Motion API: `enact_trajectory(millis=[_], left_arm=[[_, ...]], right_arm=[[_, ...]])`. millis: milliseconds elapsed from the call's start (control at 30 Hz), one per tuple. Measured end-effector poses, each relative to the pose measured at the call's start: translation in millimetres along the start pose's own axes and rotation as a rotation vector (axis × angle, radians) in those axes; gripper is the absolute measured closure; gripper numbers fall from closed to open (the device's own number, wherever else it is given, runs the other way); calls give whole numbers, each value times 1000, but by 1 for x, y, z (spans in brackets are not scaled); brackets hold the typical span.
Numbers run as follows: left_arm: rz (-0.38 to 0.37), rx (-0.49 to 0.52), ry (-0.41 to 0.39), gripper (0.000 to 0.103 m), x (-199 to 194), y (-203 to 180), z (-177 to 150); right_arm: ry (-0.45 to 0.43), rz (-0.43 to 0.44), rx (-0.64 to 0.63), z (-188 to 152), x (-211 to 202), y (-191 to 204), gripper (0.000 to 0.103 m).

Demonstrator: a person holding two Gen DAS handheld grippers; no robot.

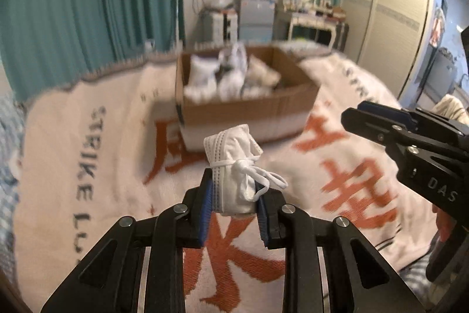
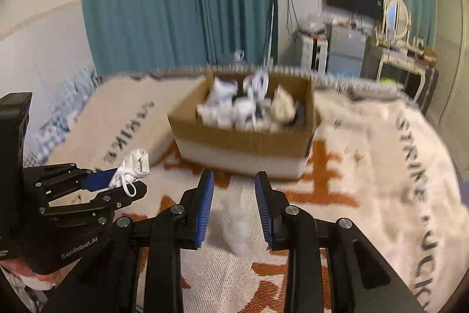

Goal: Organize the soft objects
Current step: 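Grasp the white mask with the left tool while the right tool grasps the white pipe fitting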

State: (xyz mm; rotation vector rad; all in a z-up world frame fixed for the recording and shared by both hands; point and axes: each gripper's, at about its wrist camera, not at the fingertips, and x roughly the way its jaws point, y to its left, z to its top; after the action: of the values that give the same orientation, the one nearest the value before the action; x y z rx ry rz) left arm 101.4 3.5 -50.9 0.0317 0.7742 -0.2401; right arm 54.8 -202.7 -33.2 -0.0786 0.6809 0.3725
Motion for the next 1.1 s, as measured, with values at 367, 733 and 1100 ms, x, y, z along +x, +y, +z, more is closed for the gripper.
enact_trajectory(millis=[367,733,1100], left_arm=[[24,7,-82,78,-40,-12,13],[76,-49,44,78,29,21,-28],[80,-67,135,78,78,37,-45]], right_arm=[[-26,-11,-39,0,-40,2,23],[172,33,-20,-50,67,13,23],[279,94,26,-74,134,13,72]])
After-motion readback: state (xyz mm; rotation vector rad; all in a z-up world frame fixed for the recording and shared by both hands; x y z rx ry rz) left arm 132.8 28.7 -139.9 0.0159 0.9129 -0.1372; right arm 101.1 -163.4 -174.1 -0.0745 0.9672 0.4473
